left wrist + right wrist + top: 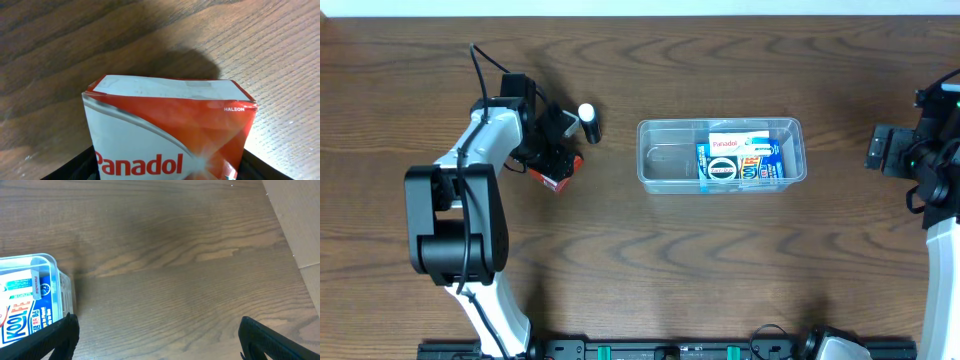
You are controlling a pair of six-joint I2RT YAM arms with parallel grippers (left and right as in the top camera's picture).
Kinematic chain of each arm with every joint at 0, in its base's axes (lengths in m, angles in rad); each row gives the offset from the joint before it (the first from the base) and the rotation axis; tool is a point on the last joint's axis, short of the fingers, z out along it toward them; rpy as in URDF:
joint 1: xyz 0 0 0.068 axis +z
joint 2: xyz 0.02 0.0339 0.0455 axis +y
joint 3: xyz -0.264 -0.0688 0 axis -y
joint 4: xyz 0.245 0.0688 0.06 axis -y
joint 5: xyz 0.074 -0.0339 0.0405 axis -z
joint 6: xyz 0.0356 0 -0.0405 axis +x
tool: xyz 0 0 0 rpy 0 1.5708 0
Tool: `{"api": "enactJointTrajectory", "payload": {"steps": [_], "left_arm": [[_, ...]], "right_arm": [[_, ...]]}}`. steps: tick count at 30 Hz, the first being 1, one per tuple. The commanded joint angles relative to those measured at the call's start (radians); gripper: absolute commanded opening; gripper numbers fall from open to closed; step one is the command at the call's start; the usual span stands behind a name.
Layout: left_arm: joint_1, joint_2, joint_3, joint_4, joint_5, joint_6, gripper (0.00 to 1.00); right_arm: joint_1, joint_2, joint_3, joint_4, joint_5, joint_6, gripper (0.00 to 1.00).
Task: Pack container
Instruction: 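Lift the red packet and carry it over the container's left end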
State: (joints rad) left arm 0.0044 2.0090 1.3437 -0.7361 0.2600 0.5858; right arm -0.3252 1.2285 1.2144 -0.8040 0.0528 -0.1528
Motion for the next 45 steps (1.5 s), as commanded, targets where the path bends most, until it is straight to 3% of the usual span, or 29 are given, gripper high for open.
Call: {"api": "enactJointTrajectory", "payload": {"steps": [1,11,13,21,26,36,45], "left_arm": [[-0.002,-0.077,0.014,-0.014,-0.042,-0.094,0.7],[-0.06,-0.297,0.014,-0.036,-0.052,-0.348,0.68],[-0.093,-0.346,0.014,-0.027,-0.052,-0.452,0.66],[-0.299,-0.457,0.016,0.055,-0.092,-0.759,0.64],[-0.42,-0.447,0.016,0.125,-0.131,-0.877,0.64],[-0.613,-0.433,0.016,0.261,-0.23,-0.963,0.63],[-0.715,-0.362,0.016,0.348,-0.299,-0.966,0.63]], "right_arm": [[-0.008,-0.002,0.008,-0.001,-0.001,0.018,0.99],[-0.008,-0.002,0.008,-0.001,-0.001,0.018,0.99],[-0.008,-0.002,0.008,-0.001,-0.001,0.018,0.99],[-0.008,-0.002,0.008,-0.001,0.0,0.018,0.99],[-0.008,-0.002,0.008,-0.001,-0.001,0.018,0.99],[-0.008,-0.002,0.008,-0.001,-0.001,0.018,0.99],[-0.008,-0.002,0.008,-0.001,-0.001,0.018,0.99]]}}
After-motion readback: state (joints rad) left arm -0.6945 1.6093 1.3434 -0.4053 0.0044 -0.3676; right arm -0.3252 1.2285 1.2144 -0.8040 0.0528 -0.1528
